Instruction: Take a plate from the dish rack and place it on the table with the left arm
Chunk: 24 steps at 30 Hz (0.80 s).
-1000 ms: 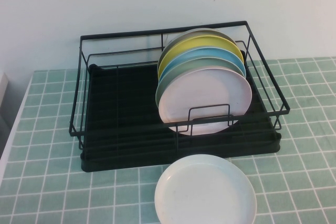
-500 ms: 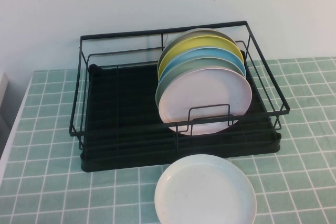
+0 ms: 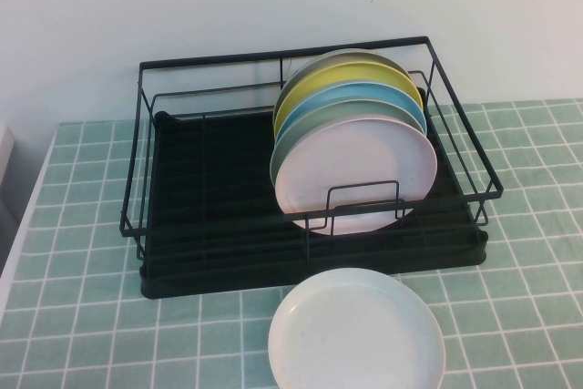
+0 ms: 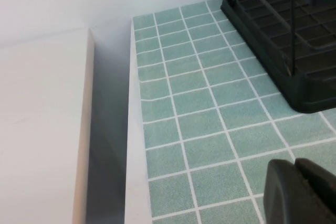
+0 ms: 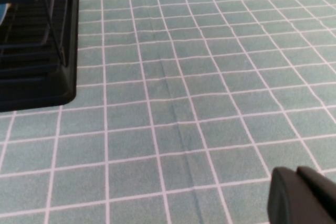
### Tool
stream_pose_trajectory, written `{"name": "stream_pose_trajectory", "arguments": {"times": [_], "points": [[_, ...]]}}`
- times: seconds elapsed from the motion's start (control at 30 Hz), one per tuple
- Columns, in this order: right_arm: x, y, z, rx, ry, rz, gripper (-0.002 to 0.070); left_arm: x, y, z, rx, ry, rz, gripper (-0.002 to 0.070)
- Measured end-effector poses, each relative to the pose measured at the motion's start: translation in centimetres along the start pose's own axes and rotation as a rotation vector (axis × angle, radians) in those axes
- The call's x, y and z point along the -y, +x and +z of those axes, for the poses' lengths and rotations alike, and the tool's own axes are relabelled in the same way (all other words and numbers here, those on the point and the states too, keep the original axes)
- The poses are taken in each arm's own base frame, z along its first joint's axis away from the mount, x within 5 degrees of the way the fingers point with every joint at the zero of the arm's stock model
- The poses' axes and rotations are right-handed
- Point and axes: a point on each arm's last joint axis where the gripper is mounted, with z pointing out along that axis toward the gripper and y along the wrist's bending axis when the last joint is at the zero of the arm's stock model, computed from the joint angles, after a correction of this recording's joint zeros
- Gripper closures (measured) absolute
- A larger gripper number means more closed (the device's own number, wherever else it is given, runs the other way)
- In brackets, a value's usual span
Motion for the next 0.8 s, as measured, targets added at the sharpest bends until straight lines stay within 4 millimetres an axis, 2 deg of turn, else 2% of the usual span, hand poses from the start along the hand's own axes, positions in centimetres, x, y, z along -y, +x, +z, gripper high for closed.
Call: {"name": "stream_pose_trajectory", "arguments": {"times": [0.8], "points": [[0.00,0.00,0.00,0.000,0.000,0.000,0.0678,-0.11,0.03,0.00,-0.004,-0.012,0.037,0.0677]]}}
